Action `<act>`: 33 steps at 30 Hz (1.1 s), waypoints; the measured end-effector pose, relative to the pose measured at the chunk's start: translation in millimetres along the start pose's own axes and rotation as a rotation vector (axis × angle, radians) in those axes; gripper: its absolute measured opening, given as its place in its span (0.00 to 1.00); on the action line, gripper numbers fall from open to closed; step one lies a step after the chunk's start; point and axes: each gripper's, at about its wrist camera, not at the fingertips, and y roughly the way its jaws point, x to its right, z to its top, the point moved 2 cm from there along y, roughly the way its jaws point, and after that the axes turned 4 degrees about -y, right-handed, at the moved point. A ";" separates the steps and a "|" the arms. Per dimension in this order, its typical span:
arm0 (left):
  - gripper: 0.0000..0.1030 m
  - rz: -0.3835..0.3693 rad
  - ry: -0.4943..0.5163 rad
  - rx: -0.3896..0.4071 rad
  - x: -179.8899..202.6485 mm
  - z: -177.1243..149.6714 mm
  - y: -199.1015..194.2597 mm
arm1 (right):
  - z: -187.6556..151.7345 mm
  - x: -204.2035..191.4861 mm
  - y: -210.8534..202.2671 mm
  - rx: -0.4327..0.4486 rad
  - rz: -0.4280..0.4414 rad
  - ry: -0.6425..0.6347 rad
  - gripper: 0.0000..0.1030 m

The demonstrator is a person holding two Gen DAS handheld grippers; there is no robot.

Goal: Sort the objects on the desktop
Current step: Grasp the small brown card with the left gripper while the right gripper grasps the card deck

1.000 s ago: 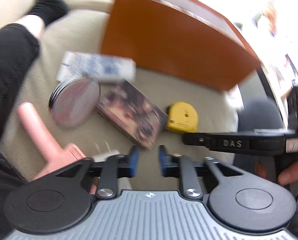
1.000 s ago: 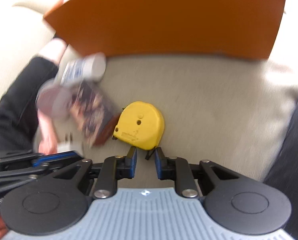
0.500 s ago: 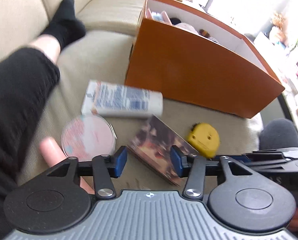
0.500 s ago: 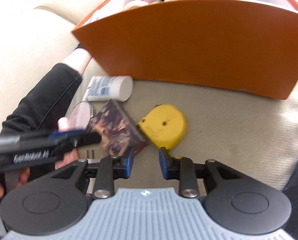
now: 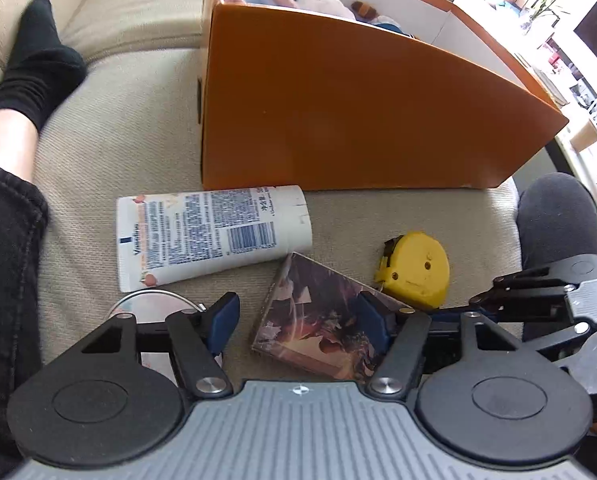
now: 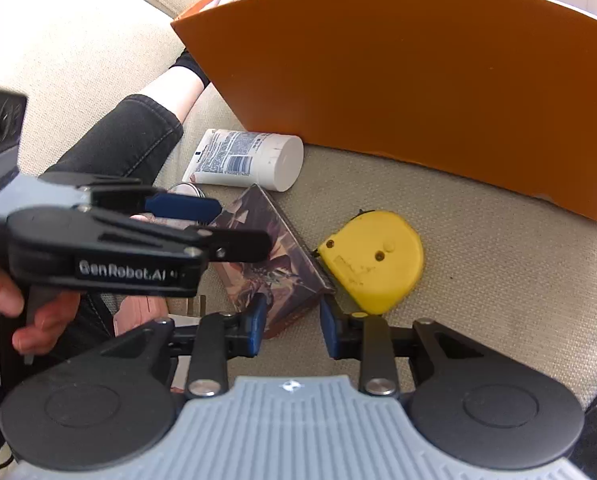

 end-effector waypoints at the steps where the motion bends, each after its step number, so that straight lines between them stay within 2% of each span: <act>1: 0.79 -0.019 -0.008 -0.012 -1.4 0.8 3.1 | 0.3 0.5 2.1 -0.003 0.002 0.003 0.32; 4: 0.87 -0.048 -0.010 -0.027 -1.5 0.7 10.6 | 1.4 2.0 6.7 -0.007 0.009 0.019 0.31; 6: 0.87 -0.049 0.004 -0.028 0.9 0.8 12.0 | 1.4 3.3 7.4 -0.008 0.012 0.027 0.31; 8: 0.82 -0.055 0.008 -0.033 3.5 -0.5 11.4 | 1.4 4.4 7.2 -0.007 0.016 0.036 0.31; 13: 0.58 -0.026 -0.010 -0.016 6.7 -3.4 -7.3 | -0.1 4.5 8.1 -0.005 0.011 0.038 0.30; 16: 0.56 -0.073 -0.003 0.009 13.0 -8.6 -28.0 | -3.6 6.0 7.0 -0.004 0.012 0.031 0.29; 17: 0.54 -0.086 0.009 0.017 17.4 -10.5 -34.7 | -5.3 7.3 4.1 -0.005 0.009 0.029 0.26; 19: 0.46 -0.113 0.032 0.026 27.2 -14.1 -45.4 | -8.1 8.6 1.1 -0.010 -0.009 0.021 0.16; 21: 0.37 -0.157 0.048 0.003 39.5 -15.7 -47.6 | -11.1 10.5 -1.0 -0.013 -0.055 0.009 0.14; 22: 0.37 -0.163 0.050 -0.011 43.8 -16.3 -46.9 | -12.9 11.9 -1.8 -0.012 -0.060 0.006 0.14; 26: 0.37 -0.083 0.103 0.002 64.1 -17.3 -38.6 | -19.5 17.3 -4.4 -0.009 -0.038 0.028 0.14; 29: 0.34 -0.053 0.131 -0.015 71.4 -17.7 -32.6 | -20.9 16.5 -8.9 0.010 -0.038 0.016 0.15; 30: 0.30 -0.043 0.143 -0.017 73.3 -19.2 -32.0 | -21.3 16.4 -11.1 0.016 -0.038 0.010 0.15; 33: 0.28 -0.030 0.140 0.000 70.9 -23.0 -36.9 | -21.4 15.1 -14.7 0.034 -0.045 -0.009 0.17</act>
